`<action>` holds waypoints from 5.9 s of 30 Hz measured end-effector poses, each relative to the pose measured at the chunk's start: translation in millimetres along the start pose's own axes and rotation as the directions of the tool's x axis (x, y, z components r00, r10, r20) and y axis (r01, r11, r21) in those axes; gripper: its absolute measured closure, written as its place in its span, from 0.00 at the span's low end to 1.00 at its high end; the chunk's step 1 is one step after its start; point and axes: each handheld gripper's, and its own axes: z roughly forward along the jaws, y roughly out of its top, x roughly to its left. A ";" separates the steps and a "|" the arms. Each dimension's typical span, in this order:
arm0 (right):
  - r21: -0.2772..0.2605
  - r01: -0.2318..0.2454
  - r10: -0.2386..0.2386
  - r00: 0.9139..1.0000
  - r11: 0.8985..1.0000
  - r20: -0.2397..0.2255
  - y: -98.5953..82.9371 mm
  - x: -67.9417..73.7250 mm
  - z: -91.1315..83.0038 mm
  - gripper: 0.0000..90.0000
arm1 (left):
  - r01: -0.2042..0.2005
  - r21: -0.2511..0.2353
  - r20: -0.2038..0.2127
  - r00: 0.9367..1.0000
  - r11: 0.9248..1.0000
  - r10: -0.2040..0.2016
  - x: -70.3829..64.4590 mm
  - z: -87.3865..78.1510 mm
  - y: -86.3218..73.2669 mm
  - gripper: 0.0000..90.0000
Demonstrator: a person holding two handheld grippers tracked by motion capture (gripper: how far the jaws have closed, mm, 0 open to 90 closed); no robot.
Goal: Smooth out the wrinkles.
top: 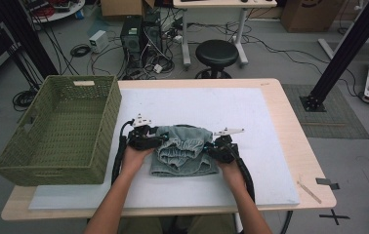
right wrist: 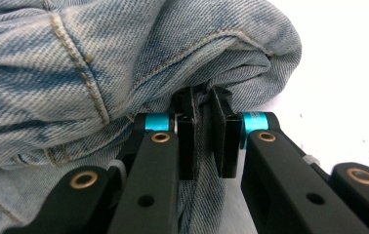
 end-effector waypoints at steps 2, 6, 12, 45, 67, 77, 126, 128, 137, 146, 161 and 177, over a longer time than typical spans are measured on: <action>0.001 0.019 -0.019 1.000 1.000 0.004 0.2 -0.7 -0.2 0.91 | -0.002 -0.012 0.003 1.000 1.000 0.002 0.0 -2.7 -0.6 0.50; -0.052 -0.010 0.010 1.000 0.999 0.016 0.6 -9.2 -14.6 0.64 | 0.003 -0.069 0.023 1.000 0.998 -0.002 -3.7 -16.9 1.2 0.44; -0.197 0.043 -0.041 0.999 0.980 0.015 17.1 1.7 -49.1 0.55 | -0.028 -0.161 0.061 0.997 0.987 0.038 -14.2 -34.6 5.9 0.42; 0.099 0.323 -0.311 0.944 0.941 -0.113 -26.2 15.7 -37.6 0.84 | -0.068 -0.047 0.146 0.987 0.997 0.074 -35.1 -16.6 -20.5 0.79; 0.022 0.259 -0.260 0.962 0.966 0.079 26.9 19.3 -2.6 0.76 | -0.076 -0.069 0.163 0.983 0.995 0.086 -39.9 -24.1 -30.2 0.85; 0.007 0.217 -0.217 0.976 0.976 0.030 23.2 12.5 -7.2 0.63 | -0.072 -0.077 0.168 0.982 0.994 0.084 -41.3 -26.0 -29.5 0.84; -0.053 0.175 -0.172 0.984 0.983 0.041 -18.8 -9.0 -46.2 0.71 | 0.018 -0.175 0.075 0.997 0.984 -0.005 -17.9 -41.6 -15.1 0.40; -0.032 0.245 -0.245 0.970 0.969 0.000 -26.0 -3.5 -51.0 0.76 | 0.024 -0.182 0.074 0.997 0.983 -0.010 -17.1 -42.4 -14.3 0.40; -0.007 0.296 -0.296 0.955 0.955 0.001 -37.6 -1.7 -52.1 0.59 | 0.024 -0.205 0.087 0.996 0.978 -0.006 -17.4 -47.7 -11.2 0.36; -0.154 0.131 -0.117 0.988 0.979 0.100 -33.8 -33.3 -82.4 0.23 | 0.023 -0.281 0.122 0.992 0.959 0.012 -19.5 -56.8 -8.8 0.26; -0.182 0.119 -0.095 0.986 0.976 0.138 -35.3 -46.6 -94.3 0.23 | 0.003 -0.283 0.114 0.993 0.959 0.031 -20.6 -65.8 -5.9 0.26; -0.183 0.120 -0.094 0.985 0.976 0.144 -34.4 -47.6 -95.4 0.23 | 0.006 -0.259 0.105 0.994 0.966 0.022 -21.0 -66.0 -8.3 0.26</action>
